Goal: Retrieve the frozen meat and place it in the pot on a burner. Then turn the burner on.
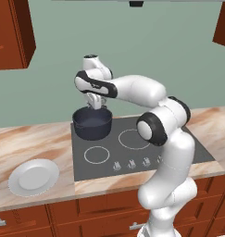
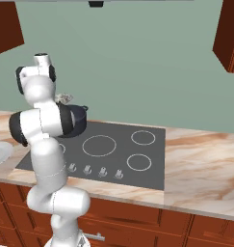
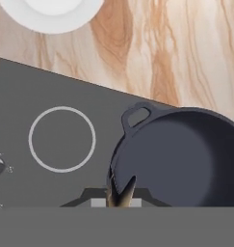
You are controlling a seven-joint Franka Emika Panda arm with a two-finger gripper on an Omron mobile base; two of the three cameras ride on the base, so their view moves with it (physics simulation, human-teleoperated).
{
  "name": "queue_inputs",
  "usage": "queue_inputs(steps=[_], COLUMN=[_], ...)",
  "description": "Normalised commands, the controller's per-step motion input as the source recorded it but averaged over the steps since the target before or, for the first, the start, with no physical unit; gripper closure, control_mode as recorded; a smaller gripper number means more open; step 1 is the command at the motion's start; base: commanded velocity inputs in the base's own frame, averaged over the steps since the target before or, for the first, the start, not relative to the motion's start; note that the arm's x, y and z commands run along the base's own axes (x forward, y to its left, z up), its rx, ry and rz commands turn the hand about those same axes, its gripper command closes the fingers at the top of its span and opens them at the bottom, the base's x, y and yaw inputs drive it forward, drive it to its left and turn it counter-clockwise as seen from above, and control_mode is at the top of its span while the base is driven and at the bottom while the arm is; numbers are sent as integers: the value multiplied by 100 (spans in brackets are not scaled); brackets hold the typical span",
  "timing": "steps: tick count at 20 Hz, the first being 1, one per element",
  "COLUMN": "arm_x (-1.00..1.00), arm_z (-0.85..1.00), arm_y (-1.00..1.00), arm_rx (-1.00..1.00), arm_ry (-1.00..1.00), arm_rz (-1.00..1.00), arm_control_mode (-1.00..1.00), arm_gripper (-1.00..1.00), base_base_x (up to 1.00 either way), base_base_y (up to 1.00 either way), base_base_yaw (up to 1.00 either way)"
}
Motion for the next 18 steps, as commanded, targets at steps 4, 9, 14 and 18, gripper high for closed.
queue_inputs(steps=[4,9,14,18], arm_x=[36,13,0,0], arm_z=[-19,-25,-28,-43], arm_y=[0,0,0,0], arm_rx=[0,0,0,0], arm_ry=[-2,-7,0,1], arm_rz=[-1,-1,0,-1], arm_control_mode=[-100,-100,-100,-100], arm_gripper=[100,100,100,100], base_base_x=[0,0,0,0], base_base_y=[0,0,0,0], base_base_yaw=[0,0,0,0])
